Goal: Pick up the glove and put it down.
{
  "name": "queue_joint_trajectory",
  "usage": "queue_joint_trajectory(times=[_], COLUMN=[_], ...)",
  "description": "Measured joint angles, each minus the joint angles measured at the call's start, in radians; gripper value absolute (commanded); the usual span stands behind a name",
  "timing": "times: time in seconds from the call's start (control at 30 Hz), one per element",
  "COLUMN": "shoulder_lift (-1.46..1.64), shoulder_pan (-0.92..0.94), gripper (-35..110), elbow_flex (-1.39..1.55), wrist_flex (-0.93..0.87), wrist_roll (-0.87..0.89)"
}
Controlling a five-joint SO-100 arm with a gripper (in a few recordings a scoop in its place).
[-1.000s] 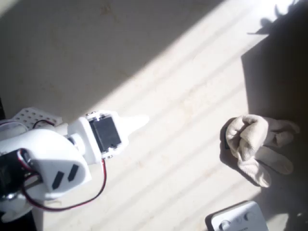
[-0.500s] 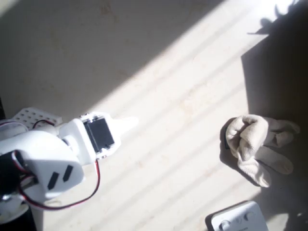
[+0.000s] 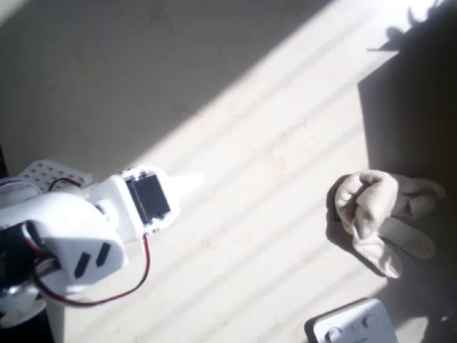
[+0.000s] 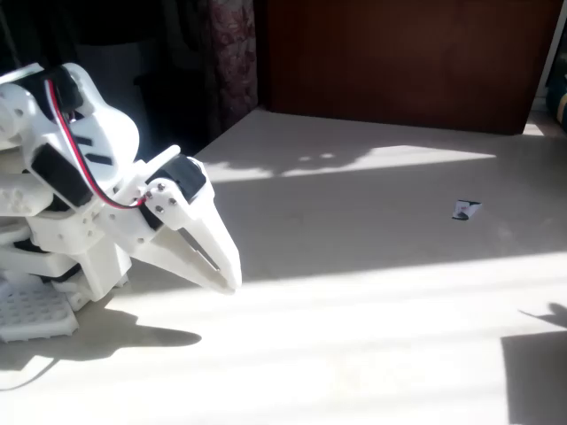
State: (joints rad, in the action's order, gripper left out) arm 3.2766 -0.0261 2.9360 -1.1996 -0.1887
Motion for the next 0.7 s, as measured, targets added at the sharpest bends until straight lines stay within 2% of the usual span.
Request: queue_joint_trajectory(times=[0.7], shoulder_lift=[0.003], shoulder_pan=[0.0], gripper=[0], elbow_flex=[0.063], wrist_flex=[-0.003], wrist_roll=[0.002])
